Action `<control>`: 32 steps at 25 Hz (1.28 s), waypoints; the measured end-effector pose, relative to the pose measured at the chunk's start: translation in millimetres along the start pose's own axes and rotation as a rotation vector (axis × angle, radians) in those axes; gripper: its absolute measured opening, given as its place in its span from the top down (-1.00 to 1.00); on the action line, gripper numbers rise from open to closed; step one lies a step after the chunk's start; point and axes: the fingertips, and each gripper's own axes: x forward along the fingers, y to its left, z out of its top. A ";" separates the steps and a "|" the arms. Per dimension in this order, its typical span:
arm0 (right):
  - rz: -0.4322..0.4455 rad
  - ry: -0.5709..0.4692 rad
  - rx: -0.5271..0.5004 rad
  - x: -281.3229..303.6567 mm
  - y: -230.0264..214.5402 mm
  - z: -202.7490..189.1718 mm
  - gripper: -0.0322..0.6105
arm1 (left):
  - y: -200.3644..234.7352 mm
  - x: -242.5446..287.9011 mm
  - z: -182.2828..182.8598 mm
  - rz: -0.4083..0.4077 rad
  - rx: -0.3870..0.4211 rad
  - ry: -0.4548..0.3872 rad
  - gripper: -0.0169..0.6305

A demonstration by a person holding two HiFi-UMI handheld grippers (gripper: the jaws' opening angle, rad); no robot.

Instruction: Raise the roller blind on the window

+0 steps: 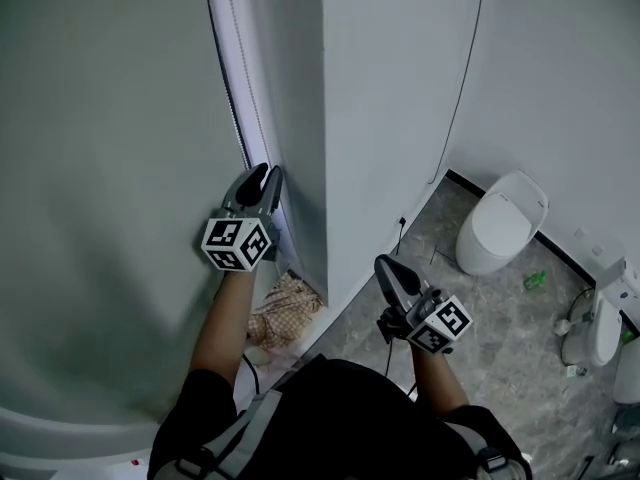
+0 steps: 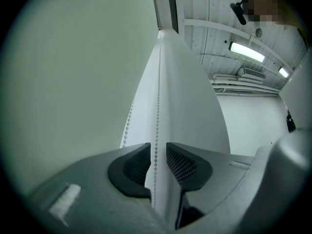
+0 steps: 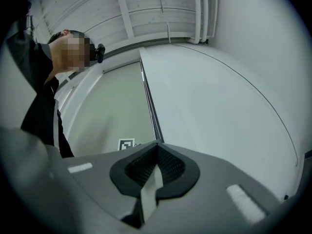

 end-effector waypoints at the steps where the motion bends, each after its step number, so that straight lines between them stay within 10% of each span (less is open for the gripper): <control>1: -0.001 -0.001 0.003 -0.9 -1.3 0.8 0.90 | -0.8 0.8 -0.5 -0.002 -0.002 -0.001 0.62; 17: 0.032 0.037 0.010 -4.4 -0.1 -7.4 0.90 | -25.6 -17.6 1.5 -0.093 -0.002 -0.002 0.91; 32: 0.270 0.076 -0.070 94.8 60.2 -6.4 0.81 | -60.1 -94.7 10.3 -0.139 -0.002 -0.020 0.91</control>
